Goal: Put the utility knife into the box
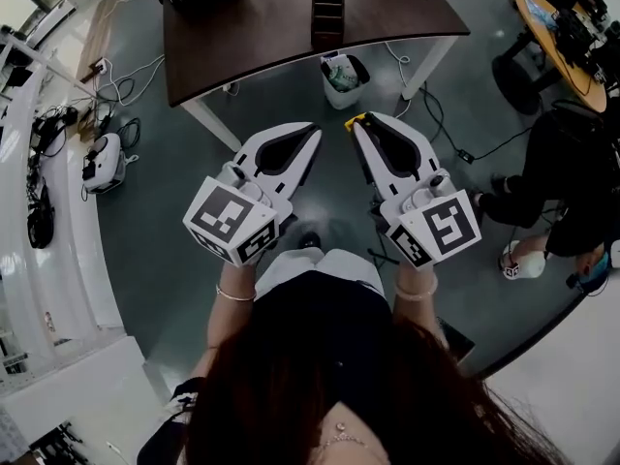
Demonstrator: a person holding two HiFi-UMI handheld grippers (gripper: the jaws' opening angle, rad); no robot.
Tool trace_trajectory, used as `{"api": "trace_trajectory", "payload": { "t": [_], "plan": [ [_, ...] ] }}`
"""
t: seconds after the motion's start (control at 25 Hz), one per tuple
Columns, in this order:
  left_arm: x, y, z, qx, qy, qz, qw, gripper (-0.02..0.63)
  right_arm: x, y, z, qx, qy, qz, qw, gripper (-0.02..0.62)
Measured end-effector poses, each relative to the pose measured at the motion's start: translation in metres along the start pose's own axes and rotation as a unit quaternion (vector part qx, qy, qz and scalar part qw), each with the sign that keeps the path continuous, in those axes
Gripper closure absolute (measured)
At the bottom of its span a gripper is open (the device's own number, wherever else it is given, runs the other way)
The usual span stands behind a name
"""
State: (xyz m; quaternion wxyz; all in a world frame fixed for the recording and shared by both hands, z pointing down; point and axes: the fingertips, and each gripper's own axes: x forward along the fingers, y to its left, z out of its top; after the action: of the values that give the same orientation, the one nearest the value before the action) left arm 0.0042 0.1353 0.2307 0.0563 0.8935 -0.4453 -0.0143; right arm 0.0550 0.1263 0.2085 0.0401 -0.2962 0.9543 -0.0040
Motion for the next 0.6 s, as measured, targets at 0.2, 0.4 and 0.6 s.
{"api": "trace_trajectory", "payload": {
  "t": [0.2,0.4,0.6],
  "plan": [
    [0.027,0.034,0.0,-0.008,0.007,-0.004,0.9999,0.604,0.033,-0.026,-0.002,0.007,-0.001,-0.002,1.0,0.543],
    [0.063,0.072,-0.006,-0.019,0.009,0.001,0.9998,0.604,0.068,-0.066,-0.017,0.018,0.007,0.0,1.0,0.543],
    [0.12,0.122,-0.009,-0.022,0.006,0.006,0.9997,0.604,0.118,-0.126,-0.028,0.026,0.0,0.007,1.0,0.543]
  ]
}}
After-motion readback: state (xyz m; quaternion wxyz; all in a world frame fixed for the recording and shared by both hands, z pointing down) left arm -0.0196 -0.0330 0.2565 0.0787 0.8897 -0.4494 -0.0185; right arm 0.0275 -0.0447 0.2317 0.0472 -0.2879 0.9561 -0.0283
